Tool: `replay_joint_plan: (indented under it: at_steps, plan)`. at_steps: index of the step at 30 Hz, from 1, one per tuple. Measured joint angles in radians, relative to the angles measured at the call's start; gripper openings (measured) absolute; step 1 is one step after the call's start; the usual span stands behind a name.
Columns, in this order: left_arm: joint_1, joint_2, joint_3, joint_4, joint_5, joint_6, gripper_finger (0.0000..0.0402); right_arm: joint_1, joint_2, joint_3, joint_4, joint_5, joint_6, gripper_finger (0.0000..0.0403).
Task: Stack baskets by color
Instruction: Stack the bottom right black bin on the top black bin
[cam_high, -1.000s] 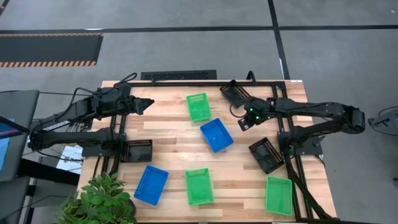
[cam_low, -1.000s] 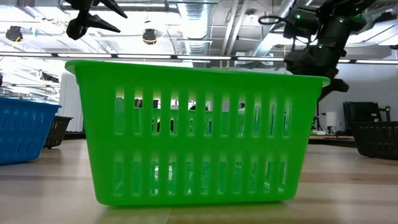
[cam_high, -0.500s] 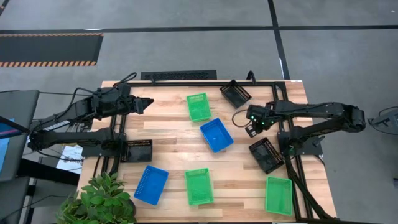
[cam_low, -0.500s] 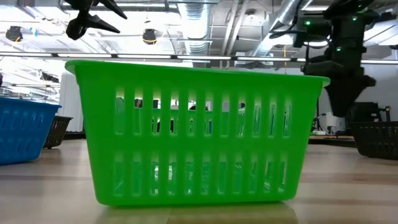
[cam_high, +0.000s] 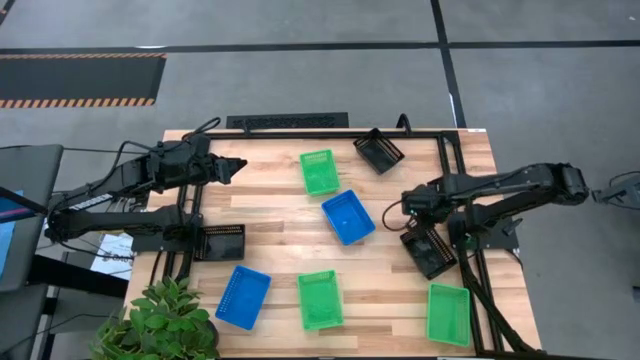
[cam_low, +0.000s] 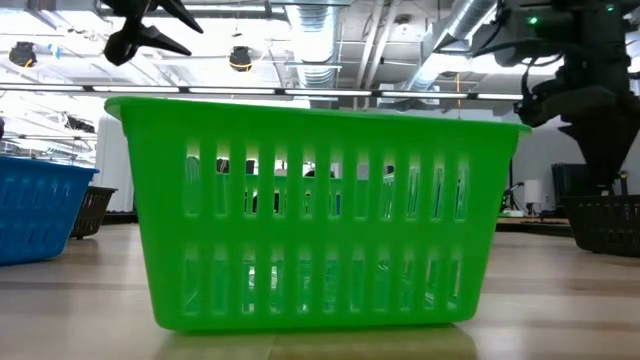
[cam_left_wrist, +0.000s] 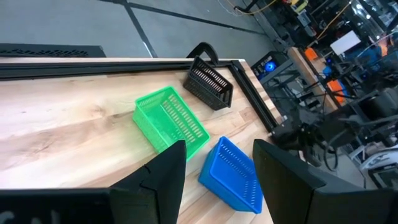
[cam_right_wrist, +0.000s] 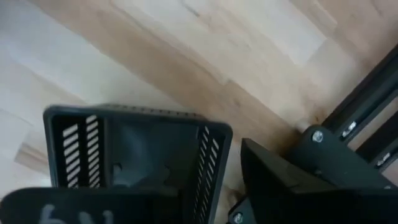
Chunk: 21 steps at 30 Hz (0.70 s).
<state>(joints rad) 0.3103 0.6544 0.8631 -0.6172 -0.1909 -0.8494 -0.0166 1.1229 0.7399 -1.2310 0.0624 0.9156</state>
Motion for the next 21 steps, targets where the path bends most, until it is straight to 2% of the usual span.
replay_joint_plan:
  at_steps: [5,8,15,21]
  plan:
    - [0.000,0.000,0.000,0.000,0.000,-0.001,0.0174,0.046,0.003,-0.001,-0.040,-0.009,0.058,0.0195]
    - [0.000,0.000,0.000,0.000,0.000,-0.001,0.0174,0.076,0.003,-0.001,-0.034,-0.009,0.088,0.0208]
    - [0.000,0.000,0.000,0.001,0.000,0.000,0.0174,0.120,0.035,-0.019,-0.039,-0.011,0.176,0.0196]
    - [0.000,0.000,0.000,0.001,0.000,0.002,0.0174,0.146,0.101,-0.030,-0.022,-0.030,0.178,0.0185]
